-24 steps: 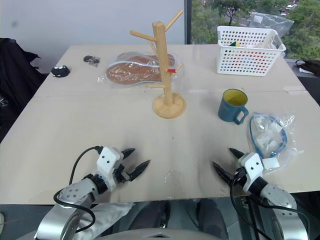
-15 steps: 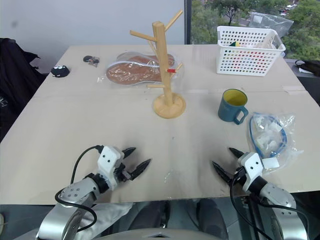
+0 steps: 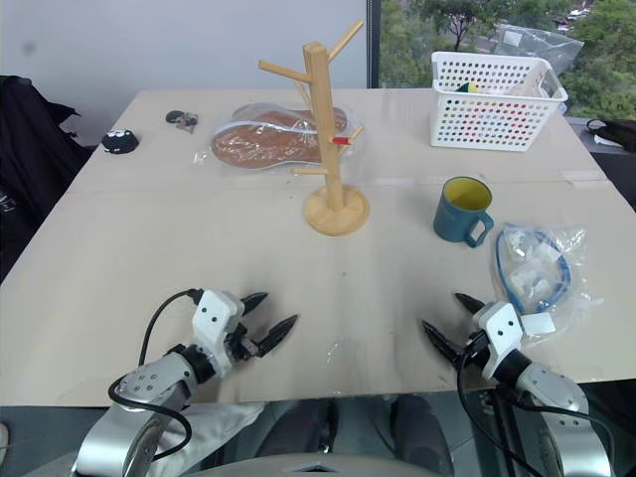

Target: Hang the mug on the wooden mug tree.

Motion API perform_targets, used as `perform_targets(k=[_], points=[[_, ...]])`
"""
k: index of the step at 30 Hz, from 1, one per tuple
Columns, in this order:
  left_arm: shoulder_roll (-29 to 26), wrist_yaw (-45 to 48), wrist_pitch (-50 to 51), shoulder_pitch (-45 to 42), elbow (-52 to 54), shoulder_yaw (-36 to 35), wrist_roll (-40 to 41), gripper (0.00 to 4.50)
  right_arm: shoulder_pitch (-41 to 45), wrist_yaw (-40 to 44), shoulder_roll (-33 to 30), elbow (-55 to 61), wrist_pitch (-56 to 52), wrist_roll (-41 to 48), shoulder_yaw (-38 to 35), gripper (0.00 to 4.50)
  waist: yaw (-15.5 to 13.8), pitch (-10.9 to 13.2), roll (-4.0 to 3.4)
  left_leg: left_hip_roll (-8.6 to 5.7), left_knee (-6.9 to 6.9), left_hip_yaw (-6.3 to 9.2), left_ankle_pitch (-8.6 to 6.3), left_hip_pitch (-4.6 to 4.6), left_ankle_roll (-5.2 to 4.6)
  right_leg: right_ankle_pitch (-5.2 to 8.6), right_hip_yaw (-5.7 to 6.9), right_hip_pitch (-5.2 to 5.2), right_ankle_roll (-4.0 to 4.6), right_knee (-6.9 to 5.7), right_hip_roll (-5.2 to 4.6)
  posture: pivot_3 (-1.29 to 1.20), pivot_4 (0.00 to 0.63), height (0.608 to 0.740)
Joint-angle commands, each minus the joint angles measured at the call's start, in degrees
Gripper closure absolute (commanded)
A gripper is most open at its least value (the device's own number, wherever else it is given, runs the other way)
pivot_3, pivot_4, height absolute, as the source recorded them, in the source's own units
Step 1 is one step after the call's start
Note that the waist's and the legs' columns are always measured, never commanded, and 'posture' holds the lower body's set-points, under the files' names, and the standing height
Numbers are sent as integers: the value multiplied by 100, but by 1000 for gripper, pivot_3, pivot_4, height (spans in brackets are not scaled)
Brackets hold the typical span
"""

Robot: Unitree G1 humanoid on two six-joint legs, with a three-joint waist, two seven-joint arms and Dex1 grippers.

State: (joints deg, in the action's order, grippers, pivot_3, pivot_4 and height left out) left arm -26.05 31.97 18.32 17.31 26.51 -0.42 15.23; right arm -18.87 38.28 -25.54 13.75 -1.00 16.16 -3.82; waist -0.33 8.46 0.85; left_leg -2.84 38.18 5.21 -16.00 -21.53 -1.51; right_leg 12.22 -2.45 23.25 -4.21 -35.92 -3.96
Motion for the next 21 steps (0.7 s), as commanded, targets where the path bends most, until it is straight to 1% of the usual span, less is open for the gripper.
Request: perform_targets(k=[1,5,8,13,15,17,21], points=[[-18,16,-52,-5,84,-34,27,509,-62,-104,-25,-5,-68,-104,-21,148,0,0,0,0,0,0,0,0,0,0,0,0,0,0,0,0,150,740],[-73,66,-35,16,98,-91,57,509,-115,-186,43,67,-96,-98,-2,148,-1,0,0,0,0,0,0,0,0,0,0,0,0,0,0,0,150,740],[-174,143,-16,-90,144,-88,61,509,-127,-432,190,161,-128,-84,-78,148,-3,0,0,0,0,1,0,0,0,0,1,0,0,0,0,0,150,740],[-413,405,383,-997,373,110,232,509,46,-1109,451,395,-423,-164,-276,148,-47,3,-2,-1,5,5,0,-1,1,0,7,1,0,0,1,0,150,740],[-461,523,713,-1553,466,247,390,509,160,-1516,617,529,-649,-174,-398,148,-44,7,-8,-3,5,5,1,-2,1,-1,7,2,0,0,1,0,150,740],[-435,706,1065,-2142,572,378,723,509,330,-1988,841,696,-875,-170,-555,148,-49,9,-10,-4,2,8,2,-8,3,-10,8,4,-16,0,1,0,150,740],[-323,986,1396,-2894,511,564,1163,509,722,-2799,1130,813,-1318,-361,-824,148,7,12,-17,-5,-1,2,16,-21,27,-14,1,21,-20,-1,3,0,150,740]])
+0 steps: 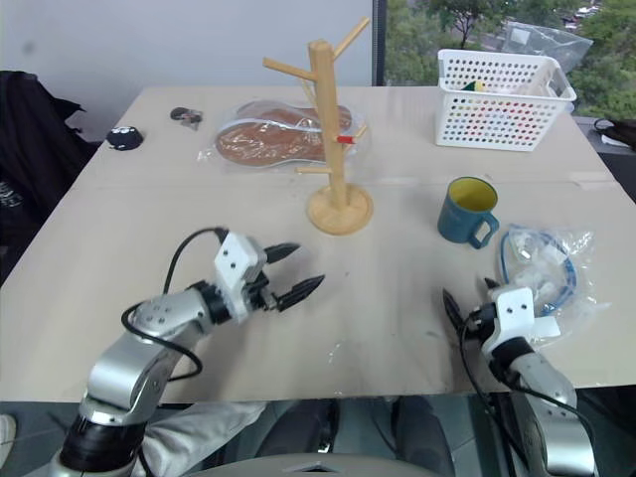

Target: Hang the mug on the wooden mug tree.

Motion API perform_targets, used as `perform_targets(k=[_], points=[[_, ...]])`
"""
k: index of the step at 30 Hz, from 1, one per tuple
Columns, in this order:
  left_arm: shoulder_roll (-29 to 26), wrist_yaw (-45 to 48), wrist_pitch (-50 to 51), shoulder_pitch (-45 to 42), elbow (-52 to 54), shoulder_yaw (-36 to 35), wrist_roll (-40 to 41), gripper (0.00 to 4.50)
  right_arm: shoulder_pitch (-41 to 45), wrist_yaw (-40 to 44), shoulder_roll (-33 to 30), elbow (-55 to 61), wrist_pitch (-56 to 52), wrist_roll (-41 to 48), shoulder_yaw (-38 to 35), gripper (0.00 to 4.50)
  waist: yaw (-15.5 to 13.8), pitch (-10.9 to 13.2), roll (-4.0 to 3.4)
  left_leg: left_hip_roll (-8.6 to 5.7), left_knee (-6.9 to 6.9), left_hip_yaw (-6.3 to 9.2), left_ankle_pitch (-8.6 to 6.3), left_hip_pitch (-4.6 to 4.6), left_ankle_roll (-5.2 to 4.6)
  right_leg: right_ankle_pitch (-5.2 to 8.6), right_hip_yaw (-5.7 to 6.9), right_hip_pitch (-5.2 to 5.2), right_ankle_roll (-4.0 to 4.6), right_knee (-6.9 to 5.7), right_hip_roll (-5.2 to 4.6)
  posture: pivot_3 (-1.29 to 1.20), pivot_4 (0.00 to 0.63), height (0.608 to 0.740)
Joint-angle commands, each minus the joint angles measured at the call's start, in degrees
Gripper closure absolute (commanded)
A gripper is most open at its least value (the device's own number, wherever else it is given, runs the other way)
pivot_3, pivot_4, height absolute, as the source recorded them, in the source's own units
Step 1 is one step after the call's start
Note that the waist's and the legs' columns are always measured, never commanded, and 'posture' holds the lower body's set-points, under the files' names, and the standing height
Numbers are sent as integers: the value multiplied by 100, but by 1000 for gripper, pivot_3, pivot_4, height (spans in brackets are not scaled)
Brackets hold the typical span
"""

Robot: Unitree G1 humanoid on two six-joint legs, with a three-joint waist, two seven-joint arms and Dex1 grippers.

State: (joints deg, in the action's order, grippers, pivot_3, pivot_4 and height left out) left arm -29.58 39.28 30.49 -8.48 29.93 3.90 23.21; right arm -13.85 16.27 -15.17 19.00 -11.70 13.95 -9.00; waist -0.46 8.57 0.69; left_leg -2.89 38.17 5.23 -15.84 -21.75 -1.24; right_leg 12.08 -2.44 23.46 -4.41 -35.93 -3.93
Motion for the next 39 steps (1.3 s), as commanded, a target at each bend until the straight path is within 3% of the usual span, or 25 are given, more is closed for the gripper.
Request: perform_targets(k=[1,5,19,39], points=[[55,329,255,-472,151,160,494,509,322,-745,119,281,-272,-210,-362,148,30,1,0,0,-4,-5,1,2,2,0,-5,1,0,0,0,0,150,740],[7,543,439,-798,138,223,758,509,602,-1130,217,184,-346,-388,-522,148,85,2,-3,0,-11,-4,2,-2,3,0,-4,9,0,0,3,0,150,740],[-100,333,160,-1062,95,179,402,509,1159,-1070,429,-211,-41,-710,10,148,124,7,-8,2,-12,-8,2,-1,2,0,-9,9,0,1,9,0,150,740],[-150,193,-206,-1094,-32,71,142,509,2254,-1248,418,-1967,948,-914,-189,148,135,9,-12,2,-13,-8,3,0,3,-1,-10,10,1,-1,11,0,150,740]])
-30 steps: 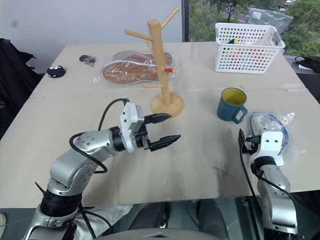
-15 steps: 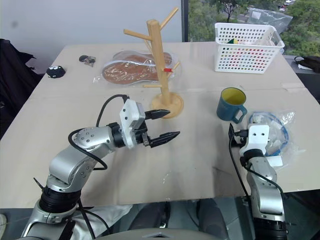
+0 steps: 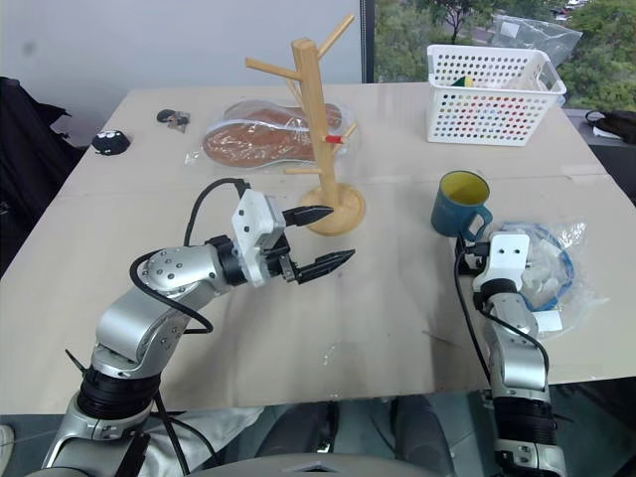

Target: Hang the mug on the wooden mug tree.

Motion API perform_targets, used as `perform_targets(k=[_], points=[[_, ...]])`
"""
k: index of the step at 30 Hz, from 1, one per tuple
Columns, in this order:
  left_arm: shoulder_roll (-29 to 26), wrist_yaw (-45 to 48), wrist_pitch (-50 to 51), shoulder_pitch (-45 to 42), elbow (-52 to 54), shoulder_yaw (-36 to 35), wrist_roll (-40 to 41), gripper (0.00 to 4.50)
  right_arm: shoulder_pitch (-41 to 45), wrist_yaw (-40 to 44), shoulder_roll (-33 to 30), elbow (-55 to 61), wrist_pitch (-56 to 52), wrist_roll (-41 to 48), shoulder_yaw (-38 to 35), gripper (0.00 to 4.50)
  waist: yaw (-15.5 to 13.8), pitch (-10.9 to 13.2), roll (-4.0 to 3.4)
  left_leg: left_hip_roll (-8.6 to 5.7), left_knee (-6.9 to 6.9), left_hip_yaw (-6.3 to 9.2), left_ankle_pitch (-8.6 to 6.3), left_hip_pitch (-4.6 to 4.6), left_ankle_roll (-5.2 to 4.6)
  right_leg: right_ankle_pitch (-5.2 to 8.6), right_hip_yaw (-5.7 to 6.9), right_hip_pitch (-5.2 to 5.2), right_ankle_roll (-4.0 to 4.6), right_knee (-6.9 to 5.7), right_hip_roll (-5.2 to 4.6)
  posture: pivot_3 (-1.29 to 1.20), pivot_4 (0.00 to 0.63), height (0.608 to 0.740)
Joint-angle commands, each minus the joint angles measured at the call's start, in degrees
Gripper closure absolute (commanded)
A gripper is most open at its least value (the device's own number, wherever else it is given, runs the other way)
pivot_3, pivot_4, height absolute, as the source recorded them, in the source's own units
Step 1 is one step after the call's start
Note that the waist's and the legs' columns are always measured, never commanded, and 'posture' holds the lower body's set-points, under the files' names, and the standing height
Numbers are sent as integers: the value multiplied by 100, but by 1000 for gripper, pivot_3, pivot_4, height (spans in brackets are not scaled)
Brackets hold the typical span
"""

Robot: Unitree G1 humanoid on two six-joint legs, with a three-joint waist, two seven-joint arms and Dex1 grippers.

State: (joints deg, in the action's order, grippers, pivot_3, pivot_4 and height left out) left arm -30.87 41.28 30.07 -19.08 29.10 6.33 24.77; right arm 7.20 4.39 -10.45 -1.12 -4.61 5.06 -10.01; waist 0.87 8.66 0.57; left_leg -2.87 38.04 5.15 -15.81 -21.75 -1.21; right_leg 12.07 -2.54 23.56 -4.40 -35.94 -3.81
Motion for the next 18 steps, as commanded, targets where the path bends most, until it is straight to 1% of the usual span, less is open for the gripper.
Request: perform_targets(k=[1,16,18], points=[[-15,-9,-183,-38,35,-163,-27,509,166,-47,-55,14,269,-21,-88,148,2,0,-1,0,0,0,0,0,0,0,0,0,0,0,0,0,150,740],[-90,72,-304,-29,-47,-163,-121,509,495,-5,-134,-576,642,-1,-144,148,10,1,-1,0,0,0,0,0,0,0,0,0,0,-1,1,0,150,740],[-86,70,-295,-31,-37,-157,-126,509,524,7,-139,-645,688,7,-148,674,10,1,-1,0,0,0,0,0,0,0,-1,0,0,-1,1,0,150,740]])
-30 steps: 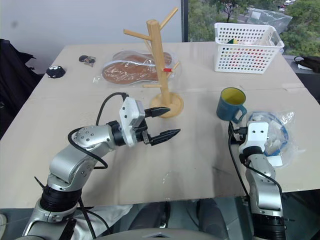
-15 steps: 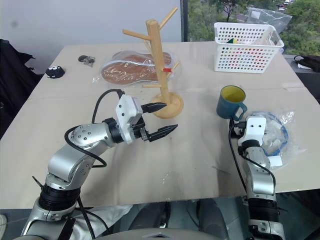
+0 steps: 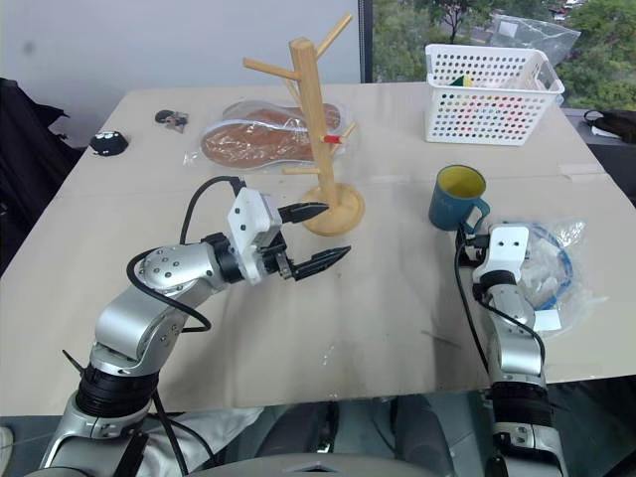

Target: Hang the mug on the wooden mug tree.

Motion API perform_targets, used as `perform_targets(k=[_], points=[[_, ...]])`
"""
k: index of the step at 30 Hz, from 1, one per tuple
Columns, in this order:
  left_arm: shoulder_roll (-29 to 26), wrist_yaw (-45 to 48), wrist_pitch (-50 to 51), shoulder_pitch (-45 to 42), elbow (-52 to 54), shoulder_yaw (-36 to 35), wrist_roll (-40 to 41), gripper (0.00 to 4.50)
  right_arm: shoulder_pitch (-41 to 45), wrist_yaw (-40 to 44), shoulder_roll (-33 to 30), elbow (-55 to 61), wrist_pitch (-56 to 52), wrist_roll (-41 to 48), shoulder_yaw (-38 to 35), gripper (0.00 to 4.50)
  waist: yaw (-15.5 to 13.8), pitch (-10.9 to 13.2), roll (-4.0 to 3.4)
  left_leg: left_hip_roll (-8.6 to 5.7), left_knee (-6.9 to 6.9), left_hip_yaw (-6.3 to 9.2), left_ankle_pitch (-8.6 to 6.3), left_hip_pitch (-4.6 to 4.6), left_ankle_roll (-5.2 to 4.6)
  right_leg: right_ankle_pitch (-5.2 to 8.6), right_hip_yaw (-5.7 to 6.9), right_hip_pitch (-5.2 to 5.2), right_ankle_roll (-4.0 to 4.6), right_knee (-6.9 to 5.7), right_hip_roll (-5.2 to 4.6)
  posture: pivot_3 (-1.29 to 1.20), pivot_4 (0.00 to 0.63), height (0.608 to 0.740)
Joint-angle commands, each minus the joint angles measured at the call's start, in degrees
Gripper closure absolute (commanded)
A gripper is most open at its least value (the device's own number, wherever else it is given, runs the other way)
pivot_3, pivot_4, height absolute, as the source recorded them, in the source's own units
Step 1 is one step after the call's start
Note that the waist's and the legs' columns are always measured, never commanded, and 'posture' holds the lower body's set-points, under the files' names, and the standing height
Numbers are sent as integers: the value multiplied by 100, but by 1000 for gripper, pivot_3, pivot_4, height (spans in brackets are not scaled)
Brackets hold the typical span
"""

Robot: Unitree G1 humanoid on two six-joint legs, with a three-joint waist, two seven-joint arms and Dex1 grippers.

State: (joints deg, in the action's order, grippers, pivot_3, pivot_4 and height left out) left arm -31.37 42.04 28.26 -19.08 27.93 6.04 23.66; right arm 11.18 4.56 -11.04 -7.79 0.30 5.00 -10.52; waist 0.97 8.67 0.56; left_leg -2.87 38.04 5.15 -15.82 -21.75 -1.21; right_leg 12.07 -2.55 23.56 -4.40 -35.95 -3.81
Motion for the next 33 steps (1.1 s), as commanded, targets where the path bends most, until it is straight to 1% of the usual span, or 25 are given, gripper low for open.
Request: perform_targets(k=[1,3,4,8,9,15,18,23,26,28,31,33], points=[[-33,-7,-110,-34,80,-133,-10,509,149,9,-83,-26,219,21,-91,964,0,0,0,0,0,0,0,0,0,0,0,0,0,0,0,0,150,740],[-34,-5,-116,-36,74,-144,-8,509,205,49,-92,-131,263,36,-82,1947,0,0,0,0,0,0,0,0,0,0,0,0,0,0,0,0,150,740],[-34,-7,-118,-41,70,-146,-10,509,256,69,-98,-204,290,50,-87,2332,2,0,0,0,0,-1,0,0,0,0,-1,0,0,0,0,0,150,740],[-25,-25,-133,-69,50,-147,-33,509,498,158,-149,-513,409,84,-106,4305,6,0,-1,0,0,-1,0,1,0,0,-1,0,0,-1,0,0,150,740],[-22,-30,-136,-72,49,-148,-36,509,542,186,-161,-573,438,90,-109,4455,7,0,-1,0,0,-1,0,1,0,-1,-2,0,0,-1,0,0,150,740],[23,-72,-147,-9,69,-171,-49,509,698,394,-269,-783,535,156,-135,4455,3,1,-2,0,-1,0,0,0,0,0,-1,1,0,-1,0,0,150,740],[115,-159,-127,182,158,-315,87,509,762,734,-398,-714,512,190,-18,4455,14,2,-4,0,0,-2,0,0,0,-1,-4,1,0,-1,0,0,150,740],[640,-588,-322,655,317,-840,425,509,959,1515,-733,-342,366,246,297,4455,47,6,-7,2,0,-4,0,1,-1,-1,-6,2,0,-1,0,0,150,740],[1191,-910,-1047,1094,547,-1465,675,509,1234,2840,-1381,313,-69,619,658,4455,60,10,-14,4,0,-6,0,0,-1,-1,-7,3,0,-2,-2,0,150,740],[1389,-945,-1403,1379,698,-1562,669,509,1463,3529,-1831,570,-268,745,848,4455,64,20,-23,1,2,-10,-1,-2,-2,-2,-10,5,-1,3,-6,0,150,740],[1608,-980,-1711,1697,795,-1562,729,509,1984,4107,-2287,771,-658,848,1036,4455,35,20,-21,1,2,-6,-3,-4,-4,-1,-2,3,-1,6,-11,0,150,740],[1711,-1013,-1829,1883,776,-1571,795,509,2490,4423,-2513,819,-901,741,1244,4455,11,21,-22,1,2,-1,-12,-3,-21,-1,4,0,0,6,-10,0,150,740]])
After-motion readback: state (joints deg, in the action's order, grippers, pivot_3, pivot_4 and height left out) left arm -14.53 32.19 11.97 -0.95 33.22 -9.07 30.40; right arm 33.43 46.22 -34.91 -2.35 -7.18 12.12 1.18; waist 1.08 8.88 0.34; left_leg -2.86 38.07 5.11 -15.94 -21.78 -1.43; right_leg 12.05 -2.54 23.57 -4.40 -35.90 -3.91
